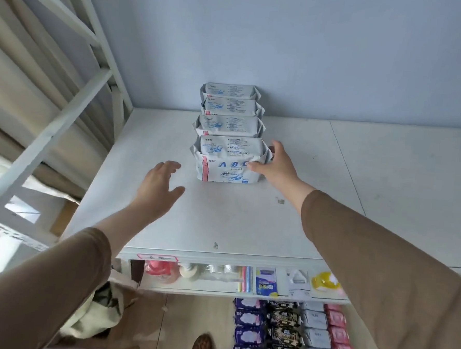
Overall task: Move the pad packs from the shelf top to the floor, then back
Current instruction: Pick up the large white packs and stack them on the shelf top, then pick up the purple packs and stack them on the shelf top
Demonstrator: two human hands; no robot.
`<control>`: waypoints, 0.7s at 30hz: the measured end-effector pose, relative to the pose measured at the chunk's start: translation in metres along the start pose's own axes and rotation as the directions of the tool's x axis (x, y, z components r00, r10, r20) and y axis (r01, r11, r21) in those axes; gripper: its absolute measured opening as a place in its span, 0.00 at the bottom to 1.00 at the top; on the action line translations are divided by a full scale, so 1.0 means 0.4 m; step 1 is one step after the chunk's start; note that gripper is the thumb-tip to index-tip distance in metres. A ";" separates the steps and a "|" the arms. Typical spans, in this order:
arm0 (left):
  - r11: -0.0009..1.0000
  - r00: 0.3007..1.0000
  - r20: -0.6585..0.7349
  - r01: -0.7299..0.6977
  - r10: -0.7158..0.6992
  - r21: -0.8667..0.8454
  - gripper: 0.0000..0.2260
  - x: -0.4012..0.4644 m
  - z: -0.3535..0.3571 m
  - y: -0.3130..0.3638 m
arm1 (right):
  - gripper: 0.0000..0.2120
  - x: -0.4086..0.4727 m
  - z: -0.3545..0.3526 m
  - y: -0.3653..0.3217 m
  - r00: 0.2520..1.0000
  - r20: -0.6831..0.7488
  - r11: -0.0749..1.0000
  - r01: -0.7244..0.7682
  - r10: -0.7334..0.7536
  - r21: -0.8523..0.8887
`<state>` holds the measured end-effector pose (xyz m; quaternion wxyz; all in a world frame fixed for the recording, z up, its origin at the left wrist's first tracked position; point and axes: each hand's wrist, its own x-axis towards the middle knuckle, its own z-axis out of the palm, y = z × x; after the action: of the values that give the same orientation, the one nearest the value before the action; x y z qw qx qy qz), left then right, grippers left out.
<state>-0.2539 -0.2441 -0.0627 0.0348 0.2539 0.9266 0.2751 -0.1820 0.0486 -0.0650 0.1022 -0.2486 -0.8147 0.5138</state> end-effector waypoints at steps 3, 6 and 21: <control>1.000 1.000 -0.025 -0.001 0.001 0.014 0.22 -0.098 0.019 0.042 | 0.41 -0.089 -0.017 0.017 0.996 -0.083 0.994 -0.024 0.016 -0.102; 0.999 0.999 -0.046 0.001 0.000 0.032 0.21 -0.213 0.048 0.094 | 0.30 -0.241 -0.058 0.050 0.995 -0.037 0.974 0.084 -0.094 -0.210; 0.998 0.964 0.261 0.037 -0.049 0.048 0.19 -0.734 0.422 0.108 | 0.12 -0.845 -0.136 0.500 0.987 0.096 0.919 0.156 -0.130 -0.361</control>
<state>0.0552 -0.2736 -0.2048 0.1573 0.2685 0.9248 0.2187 0.1903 -0.0115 -0.1878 0.0622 -0.1849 -0.9154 0.3520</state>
